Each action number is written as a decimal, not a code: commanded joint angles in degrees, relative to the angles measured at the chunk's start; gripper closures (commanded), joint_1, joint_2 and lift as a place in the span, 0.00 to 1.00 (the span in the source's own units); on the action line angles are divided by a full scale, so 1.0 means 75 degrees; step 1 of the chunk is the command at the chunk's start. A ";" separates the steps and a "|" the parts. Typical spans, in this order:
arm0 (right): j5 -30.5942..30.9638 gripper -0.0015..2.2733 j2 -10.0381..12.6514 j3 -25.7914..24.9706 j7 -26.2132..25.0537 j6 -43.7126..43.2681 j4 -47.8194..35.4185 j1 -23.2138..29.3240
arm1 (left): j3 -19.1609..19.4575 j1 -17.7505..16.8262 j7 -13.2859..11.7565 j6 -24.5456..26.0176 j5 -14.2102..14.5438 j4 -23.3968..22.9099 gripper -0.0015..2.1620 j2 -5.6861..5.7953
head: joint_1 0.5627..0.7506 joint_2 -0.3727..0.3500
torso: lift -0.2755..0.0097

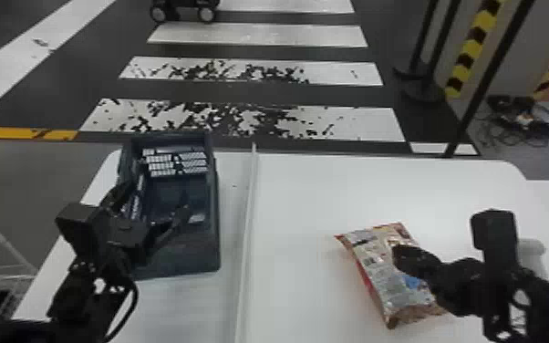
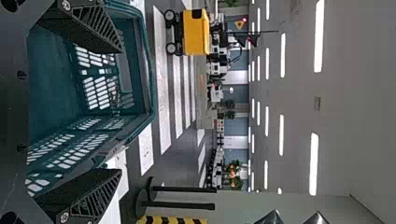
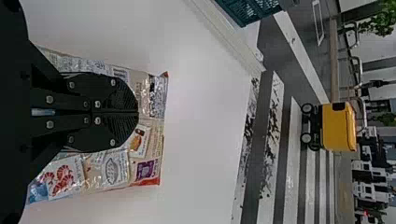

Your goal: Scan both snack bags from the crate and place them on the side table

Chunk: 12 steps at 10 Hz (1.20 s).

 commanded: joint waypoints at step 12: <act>0.0262 0.99 0.0007 -0.0095 -0.0427 -0.0297 0.1783 -0.1067 | 0.0044 0.0050 0.0007 -0.0024 0.0035 0.0009 0.04 0.0035 | 0.70 0.56 | 0.62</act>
